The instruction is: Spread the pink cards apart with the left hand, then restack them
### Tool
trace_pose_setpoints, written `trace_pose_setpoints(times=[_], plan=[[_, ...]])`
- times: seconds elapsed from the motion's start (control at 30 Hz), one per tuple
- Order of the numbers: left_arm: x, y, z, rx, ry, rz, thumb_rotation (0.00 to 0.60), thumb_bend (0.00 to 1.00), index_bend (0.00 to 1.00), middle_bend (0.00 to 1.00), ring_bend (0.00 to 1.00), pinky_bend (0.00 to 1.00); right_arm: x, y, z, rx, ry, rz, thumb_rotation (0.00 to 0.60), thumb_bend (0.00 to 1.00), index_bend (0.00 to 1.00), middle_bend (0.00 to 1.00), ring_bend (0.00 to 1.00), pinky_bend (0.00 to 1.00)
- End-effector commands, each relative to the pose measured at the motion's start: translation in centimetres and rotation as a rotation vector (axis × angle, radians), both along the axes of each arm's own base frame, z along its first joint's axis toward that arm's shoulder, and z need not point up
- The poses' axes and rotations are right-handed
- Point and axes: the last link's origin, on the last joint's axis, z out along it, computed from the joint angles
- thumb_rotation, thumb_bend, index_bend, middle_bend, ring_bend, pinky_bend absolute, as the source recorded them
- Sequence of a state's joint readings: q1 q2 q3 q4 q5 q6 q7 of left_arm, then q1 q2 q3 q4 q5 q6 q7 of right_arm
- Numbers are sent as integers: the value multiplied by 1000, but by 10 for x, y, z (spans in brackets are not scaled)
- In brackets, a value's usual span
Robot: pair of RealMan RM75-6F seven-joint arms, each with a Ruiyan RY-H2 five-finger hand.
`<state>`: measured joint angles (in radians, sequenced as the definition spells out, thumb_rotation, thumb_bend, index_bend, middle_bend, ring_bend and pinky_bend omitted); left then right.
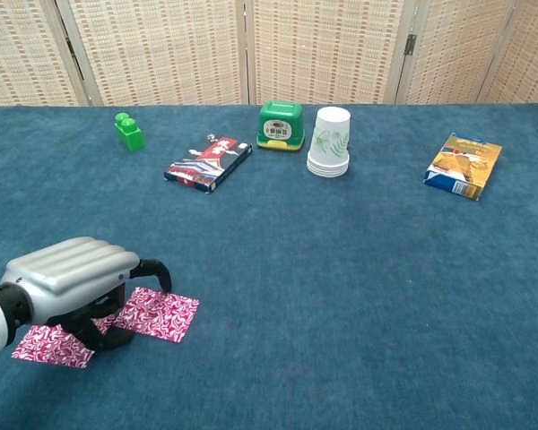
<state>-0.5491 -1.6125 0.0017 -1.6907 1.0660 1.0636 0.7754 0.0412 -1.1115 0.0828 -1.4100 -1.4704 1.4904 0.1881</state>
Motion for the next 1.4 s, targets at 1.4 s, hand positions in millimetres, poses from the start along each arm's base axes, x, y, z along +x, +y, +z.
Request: trace_pose_setpoints(times=[1.4], plan=[[-41, -15, 60, 132, -8, 106, 600, 331, 368, 973, 910, 1000, 1, -2, -1, 2, -2, 11, 600, 221, 123, 227, 215, 185]])
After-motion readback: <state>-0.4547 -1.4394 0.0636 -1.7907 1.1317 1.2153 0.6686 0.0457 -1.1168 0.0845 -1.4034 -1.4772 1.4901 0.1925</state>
